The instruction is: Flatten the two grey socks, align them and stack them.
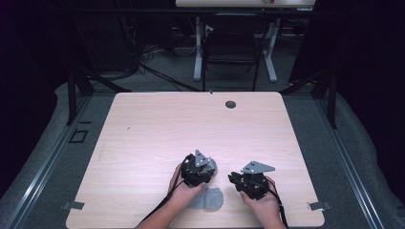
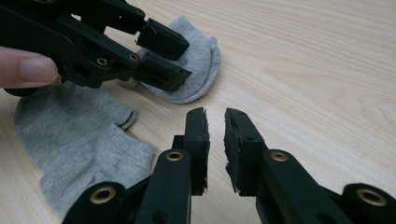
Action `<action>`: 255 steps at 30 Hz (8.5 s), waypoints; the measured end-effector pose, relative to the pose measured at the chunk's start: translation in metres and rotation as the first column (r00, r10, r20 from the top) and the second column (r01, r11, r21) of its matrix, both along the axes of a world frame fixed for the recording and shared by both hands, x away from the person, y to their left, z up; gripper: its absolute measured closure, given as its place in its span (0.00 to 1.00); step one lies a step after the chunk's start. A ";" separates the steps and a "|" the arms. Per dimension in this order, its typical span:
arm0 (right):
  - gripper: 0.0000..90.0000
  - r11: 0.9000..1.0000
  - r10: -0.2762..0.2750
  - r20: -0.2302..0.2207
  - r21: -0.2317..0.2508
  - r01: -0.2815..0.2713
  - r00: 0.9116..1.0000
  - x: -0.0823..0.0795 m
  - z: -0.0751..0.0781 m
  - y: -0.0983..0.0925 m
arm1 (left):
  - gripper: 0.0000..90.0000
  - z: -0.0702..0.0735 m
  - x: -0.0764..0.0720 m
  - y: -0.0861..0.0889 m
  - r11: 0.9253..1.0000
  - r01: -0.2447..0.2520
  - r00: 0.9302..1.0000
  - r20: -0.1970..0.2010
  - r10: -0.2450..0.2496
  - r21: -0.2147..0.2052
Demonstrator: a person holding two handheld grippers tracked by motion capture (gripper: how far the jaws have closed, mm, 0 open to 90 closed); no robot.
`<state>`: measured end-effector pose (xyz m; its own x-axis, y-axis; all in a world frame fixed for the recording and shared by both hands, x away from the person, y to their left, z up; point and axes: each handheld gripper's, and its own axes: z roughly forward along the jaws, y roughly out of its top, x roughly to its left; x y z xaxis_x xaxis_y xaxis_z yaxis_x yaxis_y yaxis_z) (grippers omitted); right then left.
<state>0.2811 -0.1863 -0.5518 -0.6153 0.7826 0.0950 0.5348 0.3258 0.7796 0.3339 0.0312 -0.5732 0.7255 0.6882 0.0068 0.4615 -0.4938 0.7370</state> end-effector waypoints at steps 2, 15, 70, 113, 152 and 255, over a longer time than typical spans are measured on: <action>0.88 1.000 -0.004 0.001 0.005 0.004 1.000 0.000 0.000 0.000 | 0.73 -0.002 0.000 0.000 1.000 0.007 1.000 -0.005 -0.006 0.007; 0.88 1.000 0.021 -0.004 -0.007 -0.021 1.000 0.004 -0.003 0.010 | 1.00 0.005 -0.005 0.006 1.000 0.017 1.000 0.017 -0.016 -0.021; 1.00 0.994 0.072 -0.077 -0.079 -0.078 0.994 0.052 -0.026 0.046 | 0.99 0.025 -0.003 0.079 0.984 -0.130 0.990 0.040 0.135 -0.120; 1.00 0.993 0.070 -0.084 -0.088 -0.077 0.994 0.052 -0.026 0.042 | 0.92 -0.008 0.012 0.084 0.991 -0.127 0.991 -0.036 0.125 -0.048; 0.82 0.996 0.027 -0.060 -0.085 -0.032 0.998 0.063 -0.009 0.038 | 0.75 0.010 0.013 0.102 0.978 -0.190 0.982 -0.013 0.190 -0.083; 0.99 0.989 0.144 -0.058 -0.017 -0.146 0.988 -0.031 0.010 0.020 | 0.97 0.017 -0.077 0.110 0.992 -0.015 0.999 -0.032 0.011 -0.127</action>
